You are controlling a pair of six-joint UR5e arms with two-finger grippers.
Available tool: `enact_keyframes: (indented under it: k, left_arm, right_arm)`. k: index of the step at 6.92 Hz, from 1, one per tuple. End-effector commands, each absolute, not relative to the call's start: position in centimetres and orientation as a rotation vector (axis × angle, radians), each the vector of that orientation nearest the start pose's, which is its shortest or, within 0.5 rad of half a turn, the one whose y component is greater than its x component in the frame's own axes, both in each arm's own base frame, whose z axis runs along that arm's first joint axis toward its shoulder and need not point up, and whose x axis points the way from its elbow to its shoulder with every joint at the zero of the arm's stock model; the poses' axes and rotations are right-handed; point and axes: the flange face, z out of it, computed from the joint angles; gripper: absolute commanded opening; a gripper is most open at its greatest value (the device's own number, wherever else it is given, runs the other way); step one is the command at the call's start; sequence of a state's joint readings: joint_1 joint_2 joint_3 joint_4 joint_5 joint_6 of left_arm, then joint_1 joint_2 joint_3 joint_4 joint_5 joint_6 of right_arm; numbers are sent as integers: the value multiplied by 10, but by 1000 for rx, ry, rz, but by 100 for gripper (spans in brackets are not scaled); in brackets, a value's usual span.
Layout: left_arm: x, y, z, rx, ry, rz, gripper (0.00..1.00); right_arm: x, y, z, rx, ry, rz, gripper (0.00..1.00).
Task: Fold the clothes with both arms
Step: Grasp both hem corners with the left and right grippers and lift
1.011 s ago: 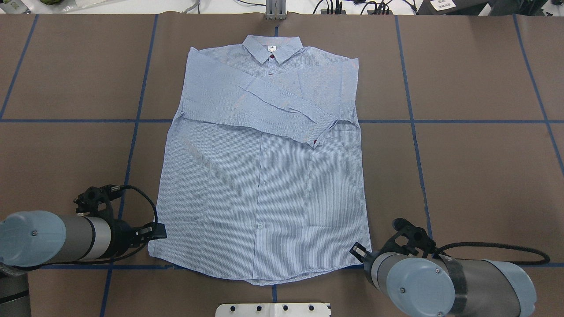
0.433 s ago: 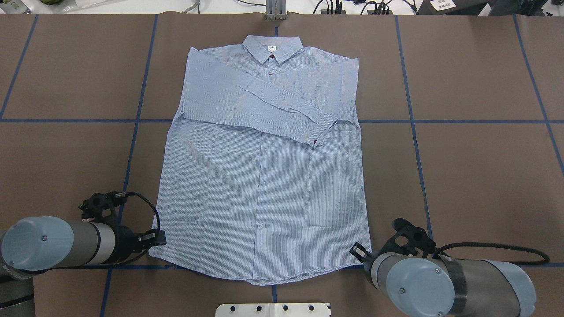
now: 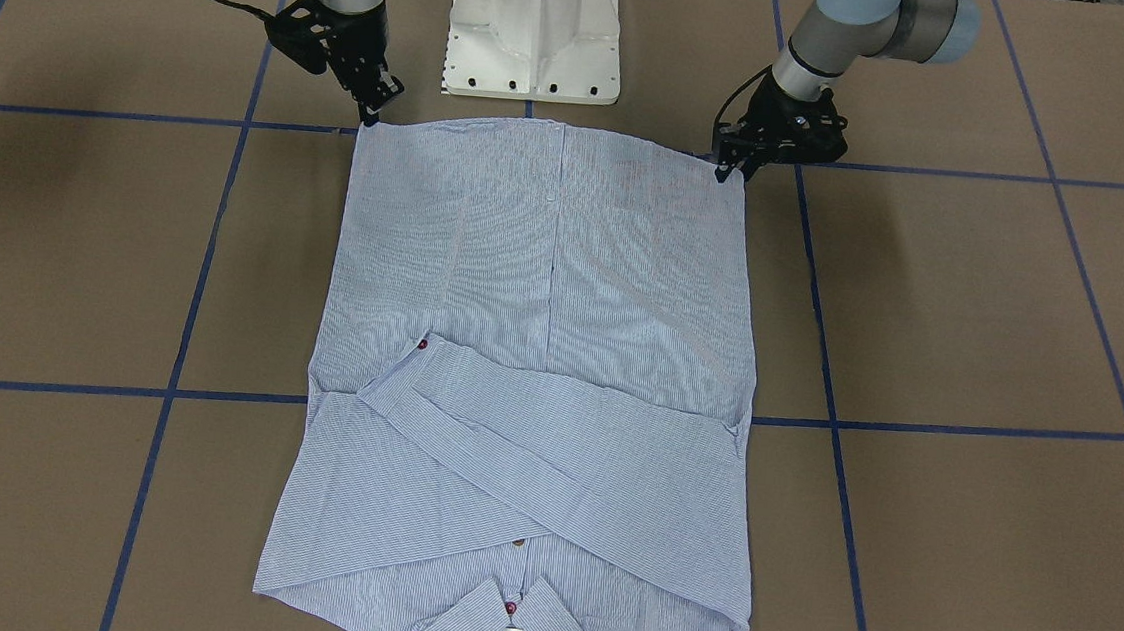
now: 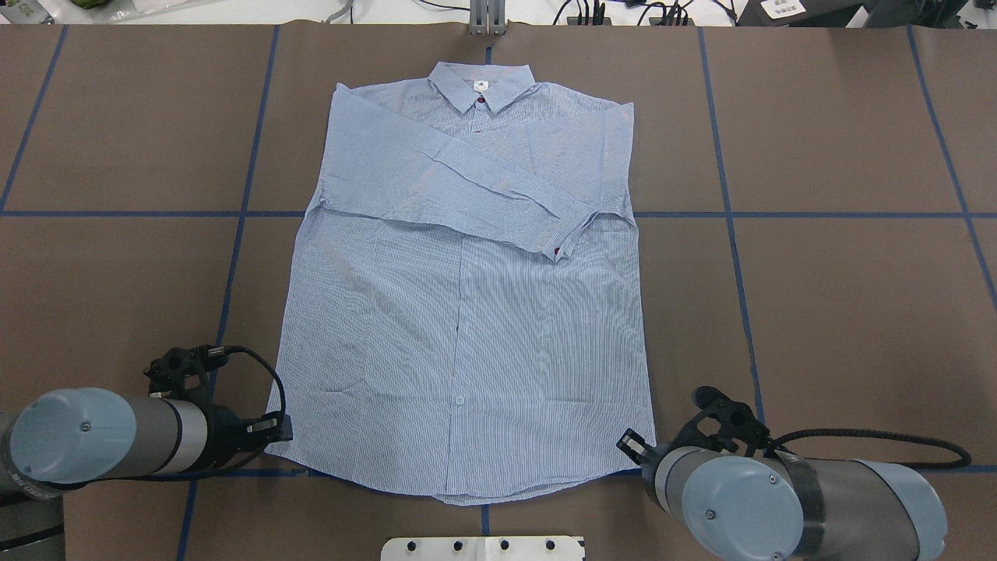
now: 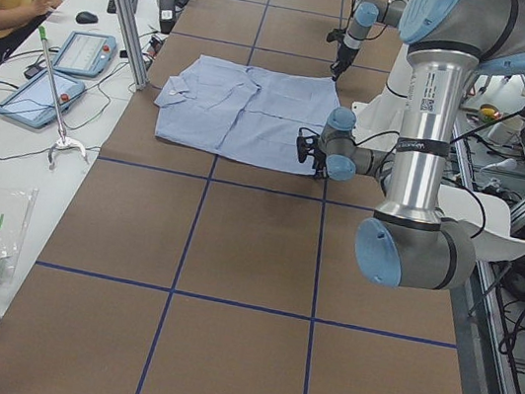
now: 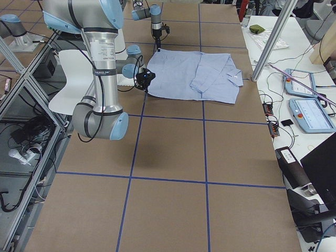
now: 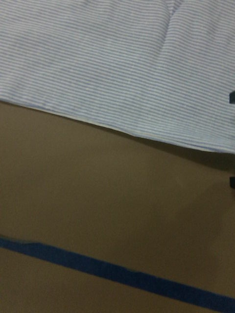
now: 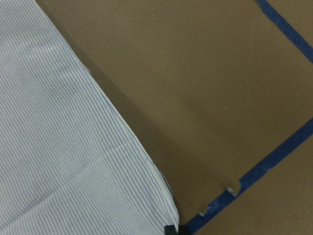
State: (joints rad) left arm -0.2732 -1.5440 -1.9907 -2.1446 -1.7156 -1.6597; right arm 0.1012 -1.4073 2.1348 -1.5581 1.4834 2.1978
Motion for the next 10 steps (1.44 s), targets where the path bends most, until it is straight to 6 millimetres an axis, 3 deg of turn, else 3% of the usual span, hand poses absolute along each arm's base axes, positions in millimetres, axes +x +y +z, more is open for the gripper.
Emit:
enact_keyframes:
  k: [1, 2, 7, 9, 10]
  left_arm:
    - [436, -246, 406, -50, 985, -259, 0]
    - [435, -245, 403, -54, 989, -256, 0]
    - [398, -227, 328, -205, 1080, -325, 0]
    - [395, -228, 321, -244, 1084, -399, 0]
    - [391, -231, 316, -240, 1094, -404, 0]
  right_arm:
    - [-486, -192, 325, -116, -757, 726, 0]
    - [-486, -192, 325, -115, -757, 725, 0]
    - [-443, -190, 327, -118, -764, 726, 0]
    - [-427, -191, 317, -129, -786, 730, 0]
    - [-421, -210, 309, -119, -810, 768, 0]
